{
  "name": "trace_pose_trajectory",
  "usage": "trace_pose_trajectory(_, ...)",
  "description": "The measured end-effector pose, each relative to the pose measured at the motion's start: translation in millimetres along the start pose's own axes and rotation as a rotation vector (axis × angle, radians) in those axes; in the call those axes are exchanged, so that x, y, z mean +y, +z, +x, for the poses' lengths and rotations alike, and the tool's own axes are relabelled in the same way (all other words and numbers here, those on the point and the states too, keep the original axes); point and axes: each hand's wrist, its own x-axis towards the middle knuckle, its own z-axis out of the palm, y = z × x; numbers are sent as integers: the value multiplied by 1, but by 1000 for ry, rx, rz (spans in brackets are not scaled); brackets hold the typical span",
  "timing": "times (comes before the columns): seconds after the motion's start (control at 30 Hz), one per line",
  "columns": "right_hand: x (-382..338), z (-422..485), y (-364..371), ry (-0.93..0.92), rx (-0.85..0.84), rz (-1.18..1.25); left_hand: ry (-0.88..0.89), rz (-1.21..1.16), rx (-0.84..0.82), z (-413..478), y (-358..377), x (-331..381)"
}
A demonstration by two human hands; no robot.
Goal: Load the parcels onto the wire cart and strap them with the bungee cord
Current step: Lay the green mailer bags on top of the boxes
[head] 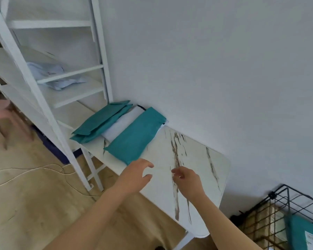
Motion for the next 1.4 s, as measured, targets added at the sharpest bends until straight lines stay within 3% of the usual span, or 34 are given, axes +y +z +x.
trace_pose_trajectory(0.3, -54, 125, 37, -56, -135, -13, -144, 38, 64, 89, -56, -68)
trace_pose_trajectory(0.6, -92, 209, 72, -50, -224, 4, -169, 41, 79, 155, -88, -118)
trace_pose_trajectory(0.9, -146, 265, 113, 105, -128, -123, -164, 82, 17, 229, -140, -185)
trace_pose_trajectory(1.23, -175, 302, 164, 364, -110, -159, -411, 18, -188, 291, -157, -261)
trace_pose_trajectory(1.4, -175, 305, 168, 438, -105, -231, -395, 140, -208, 305, -150, -269)
